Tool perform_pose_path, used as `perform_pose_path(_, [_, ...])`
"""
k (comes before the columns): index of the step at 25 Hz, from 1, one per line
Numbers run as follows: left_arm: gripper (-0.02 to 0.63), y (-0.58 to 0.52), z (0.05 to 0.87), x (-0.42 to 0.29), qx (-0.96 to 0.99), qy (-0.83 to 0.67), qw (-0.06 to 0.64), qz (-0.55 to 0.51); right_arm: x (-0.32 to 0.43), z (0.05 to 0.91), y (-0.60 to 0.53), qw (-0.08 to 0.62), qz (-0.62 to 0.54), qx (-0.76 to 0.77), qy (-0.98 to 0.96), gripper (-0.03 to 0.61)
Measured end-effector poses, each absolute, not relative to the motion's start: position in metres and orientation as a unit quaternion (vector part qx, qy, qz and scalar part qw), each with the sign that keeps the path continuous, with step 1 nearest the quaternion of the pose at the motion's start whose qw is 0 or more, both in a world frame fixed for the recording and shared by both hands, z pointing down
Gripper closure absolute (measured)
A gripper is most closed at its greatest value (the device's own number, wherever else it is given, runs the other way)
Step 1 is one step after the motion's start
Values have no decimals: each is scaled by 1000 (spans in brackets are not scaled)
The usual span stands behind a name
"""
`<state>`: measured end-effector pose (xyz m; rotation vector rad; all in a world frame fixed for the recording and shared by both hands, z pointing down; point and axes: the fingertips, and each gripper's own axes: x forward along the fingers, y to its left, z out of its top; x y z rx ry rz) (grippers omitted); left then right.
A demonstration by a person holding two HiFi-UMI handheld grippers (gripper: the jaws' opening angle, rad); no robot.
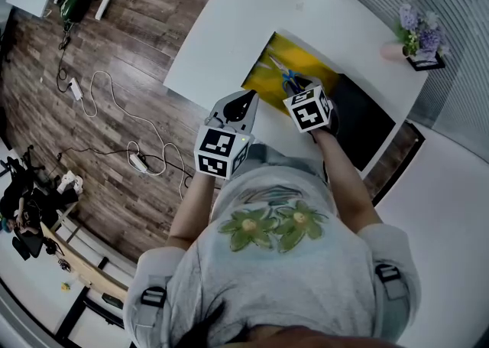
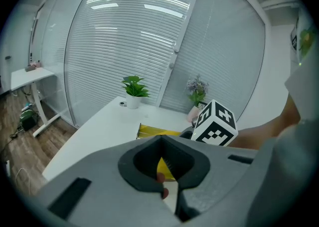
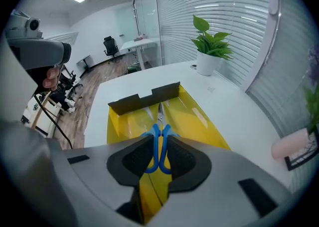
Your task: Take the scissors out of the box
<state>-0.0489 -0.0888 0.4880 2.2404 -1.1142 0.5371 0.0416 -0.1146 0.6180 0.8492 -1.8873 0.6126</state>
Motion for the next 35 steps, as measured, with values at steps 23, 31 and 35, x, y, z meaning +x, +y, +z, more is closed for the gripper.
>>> perform_pose_path(23, [617, -76, 468, -43, 853, -408, 253, 203, 47, 585, -106, 442, 236, 369, -783, 494])
perform_pose_path(31, [617, -72, 461, -40, 857, -409, 246, 196, 50, 569, -103, 424, 231, 381, -789, 494])
perform_pose_path(35, [617, -70, 456, -38, 859, -407, 241, 195, 49, 563, -100, 412, 231, 385, -793, 494])
